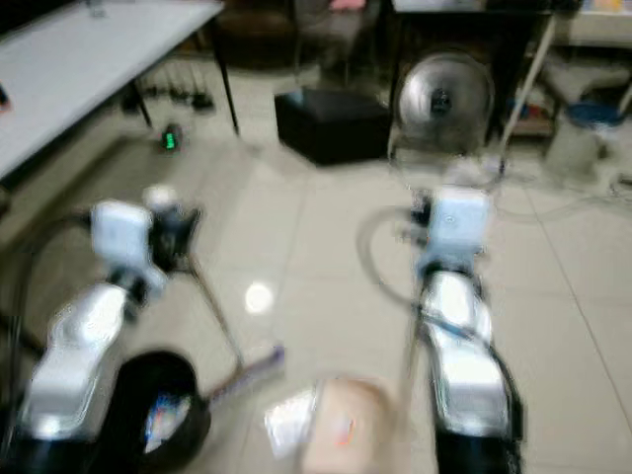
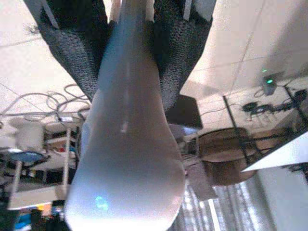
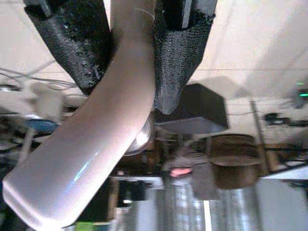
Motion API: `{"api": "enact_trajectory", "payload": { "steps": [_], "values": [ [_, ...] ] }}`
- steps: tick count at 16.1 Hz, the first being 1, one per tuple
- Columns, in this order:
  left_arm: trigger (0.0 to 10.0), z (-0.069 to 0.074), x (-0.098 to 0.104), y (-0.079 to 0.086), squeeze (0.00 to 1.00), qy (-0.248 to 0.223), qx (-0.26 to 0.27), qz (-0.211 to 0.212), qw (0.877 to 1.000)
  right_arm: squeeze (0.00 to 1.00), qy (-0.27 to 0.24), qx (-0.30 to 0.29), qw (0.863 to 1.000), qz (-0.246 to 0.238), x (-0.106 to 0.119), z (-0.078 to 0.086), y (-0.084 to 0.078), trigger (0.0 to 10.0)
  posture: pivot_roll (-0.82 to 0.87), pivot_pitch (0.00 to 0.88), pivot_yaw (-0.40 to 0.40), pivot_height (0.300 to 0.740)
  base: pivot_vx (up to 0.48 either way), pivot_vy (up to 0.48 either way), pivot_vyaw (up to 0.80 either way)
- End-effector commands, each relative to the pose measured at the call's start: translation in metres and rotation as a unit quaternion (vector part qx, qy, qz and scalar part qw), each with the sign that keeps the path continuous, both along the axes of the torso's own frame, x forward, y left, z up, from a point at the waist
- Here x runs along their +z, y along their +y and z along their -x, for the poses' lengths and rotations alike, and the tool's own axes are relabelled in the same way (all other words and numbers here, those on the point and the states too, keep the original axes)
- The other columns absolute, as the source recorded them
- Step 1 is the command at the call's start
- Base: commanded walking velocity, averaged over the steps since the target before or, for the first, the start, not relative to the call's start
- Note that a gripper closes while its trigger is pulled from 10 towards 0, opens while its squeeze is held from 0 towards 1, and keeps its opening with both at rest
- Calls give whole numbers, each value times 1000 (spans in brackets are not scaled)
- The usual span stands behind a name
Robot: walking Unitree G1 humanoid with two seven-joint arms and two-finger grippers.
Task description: Sweep floor
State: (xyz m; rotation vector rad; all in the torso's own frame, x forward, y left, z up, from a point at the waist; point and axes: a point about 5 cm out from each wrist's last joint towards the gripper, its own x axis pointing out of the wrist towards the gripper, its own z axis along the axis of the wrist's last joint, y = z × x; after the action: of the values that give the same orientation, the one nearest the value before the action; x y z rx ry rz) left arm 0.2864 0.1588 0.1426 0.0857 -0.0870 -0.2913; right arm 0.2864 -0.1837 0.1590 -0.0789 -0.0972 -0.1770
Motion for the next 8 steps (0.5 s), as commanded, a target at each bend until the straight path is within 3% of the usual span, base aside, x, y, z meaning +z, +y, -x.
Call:
{"api": "enact_trajectory", "payload": {
  "steps": [1,5,8],
  "values": [
    [10000,0,8,5,0,-22,3,-32,999,0,-22,8,1000,-1,10,0,5,10000,2,0,60,740,0,0,0],
    [10000,2,5,3,0,-20,1,-34,999,0,-21,8,1000,-2,8,1,6,10000,2,0,56,740,0,-480,0],
    [10000,1,5,2,0,-11,4,-9,1000,0,-23,10,1000,6,10,2,4,10000,0,0,52,740,0,0,0]
  ]
}}
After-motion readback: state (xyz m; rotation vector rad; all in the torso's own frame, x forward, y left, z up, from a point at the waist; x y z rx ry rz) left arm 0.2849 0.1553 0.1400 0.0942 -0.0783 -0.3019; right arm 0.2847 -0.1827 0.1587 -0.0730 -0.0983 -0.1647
